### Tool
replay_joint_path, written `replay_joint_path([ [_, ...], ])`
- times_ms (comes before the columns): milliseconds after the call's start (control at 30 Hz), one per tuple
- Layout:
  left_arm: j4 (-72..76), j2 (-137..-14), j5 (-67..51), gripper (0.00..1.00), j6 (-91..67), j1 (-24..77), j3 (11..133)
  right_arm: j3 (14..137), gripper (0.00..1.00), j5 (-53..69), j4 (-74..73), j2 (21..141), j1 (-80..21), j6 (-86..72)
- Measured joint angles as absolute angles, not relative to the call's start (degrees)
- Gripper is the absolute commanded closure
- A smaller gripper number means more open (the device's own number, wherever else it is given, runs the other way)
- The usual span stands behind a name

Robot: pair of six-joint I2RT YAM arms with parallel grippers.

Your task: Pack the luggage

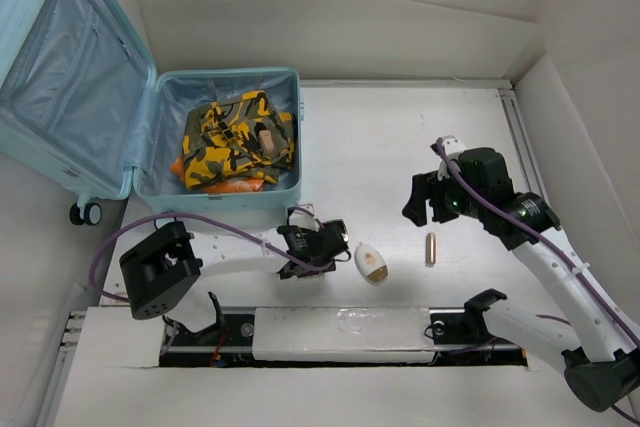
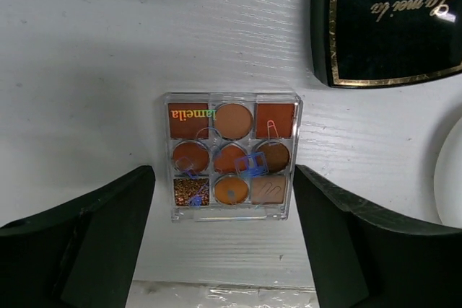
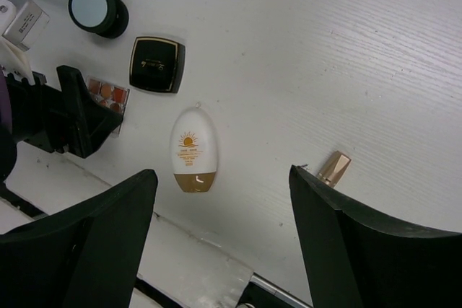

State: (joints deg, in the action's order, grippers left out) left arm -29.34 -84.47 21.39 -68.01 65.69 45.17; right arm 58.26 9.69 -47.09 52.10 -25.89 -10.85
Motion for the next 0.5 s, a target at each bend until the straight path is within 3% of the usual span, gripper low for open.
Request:
replay_joint_path([
  [100,-28.9,-85.0,22.0,0.35,-67.6,65.6,45.0,58.3,0.2,9.7,-47.1,52.1,-25.9,-10.7],
  [267,-27.9,-85.3,22.6,0.58,-66.6,65.7,45.1,58.3,0.2,9.7,-47.1,52.1,-25.9,-10.7],
  [400,-27.8,-85.3,22.7,0.68,-66.5,65.6,45.3,58.3,0.2,9.7,-47.1,52.1,-25.9,-10.7],
  [500,-28.7,-85.1,22.7,0.7,-66.6,65.6,45.7,58.3,0.2,9.7,-47.1,52.1,-25.9,-10.7],
])
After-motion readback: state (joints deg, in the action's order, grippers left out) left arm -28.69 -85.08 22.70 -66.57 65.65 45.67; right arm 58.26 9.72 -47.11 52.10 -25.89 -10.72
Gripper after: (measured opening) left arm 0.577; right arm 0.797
